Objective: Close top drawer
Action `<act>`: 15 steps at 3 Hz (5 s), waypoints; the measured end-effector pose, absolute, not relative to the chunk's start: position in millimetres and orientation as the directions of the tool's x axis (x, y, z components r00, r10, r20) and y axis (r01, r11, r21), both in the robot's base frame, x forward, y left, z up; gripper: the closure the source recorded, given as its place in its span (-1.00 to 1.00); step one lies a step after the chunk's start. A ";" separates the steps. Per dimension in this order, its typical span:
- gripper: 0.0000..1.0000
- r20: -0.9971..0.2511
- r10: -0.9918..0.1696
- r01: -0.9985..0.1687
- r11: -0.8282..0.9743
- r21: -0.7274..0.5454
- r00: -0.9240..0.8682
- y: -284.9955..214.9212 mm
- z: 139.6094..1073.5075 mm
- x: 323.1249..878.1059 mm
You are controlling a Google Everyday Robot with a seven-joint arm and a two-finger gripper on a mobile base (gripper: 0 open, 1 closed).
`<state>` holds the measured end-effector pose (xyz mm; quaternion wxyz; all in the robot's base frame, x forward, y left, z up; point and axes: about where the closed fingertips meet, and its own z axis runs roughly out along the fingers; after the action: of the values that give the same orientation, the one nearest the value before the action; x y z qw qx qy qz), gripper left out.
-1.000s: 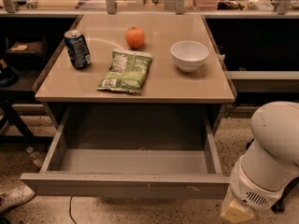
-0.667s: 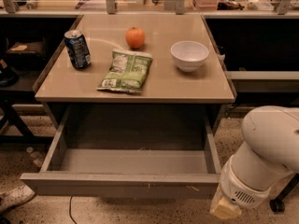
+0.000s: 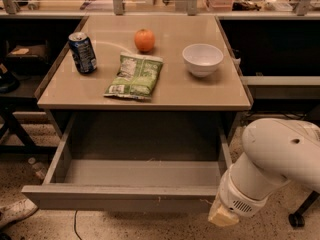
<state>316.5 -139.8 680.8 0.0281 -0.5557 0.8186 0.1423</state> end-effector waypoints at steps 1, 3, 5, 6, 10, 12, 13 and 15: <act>1.00 -0.204 -0.907 -0.927 0.341 0.154 -0.368 -134.0 665.8 331.2; 1.00 -0.208 -0.911 -0.935 0.349 0.065 -0.355 -134.2 668.6 357.2; 1.00 -0.232 -0.912 -0.937 0.350 -0.013 -0.337 -132.0 677.8 388.4; 1.00 -0.227 -0.894 -0.920 0.393 0.017 -0.386 -144.2 664.1 381.9; 1.00 -0.307 -0.821 -0.853 0.519 -0.050 -0.481 -156.2 658.0 431.7; 1.00 -0.321 -0.804 -0.840 0.540 -0.046 -0.500 -154.1 654.3 432.5; 1.00 -0.347 -0.779 -0.813 0.577 -0.074 -0.522 -155.0 651.8 448.4; 1.00 -0.402 -0.733 -0.752 0.643 -0.144 -0.549 -162.0 654.3 489.8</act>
Offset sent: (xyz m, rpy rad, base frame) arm 0.0828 0.0055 -0.0066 -0.0897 -0.2554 -0.0104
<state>489.8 -162.0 654.3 0.2179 -0.4220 0.8797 0.0225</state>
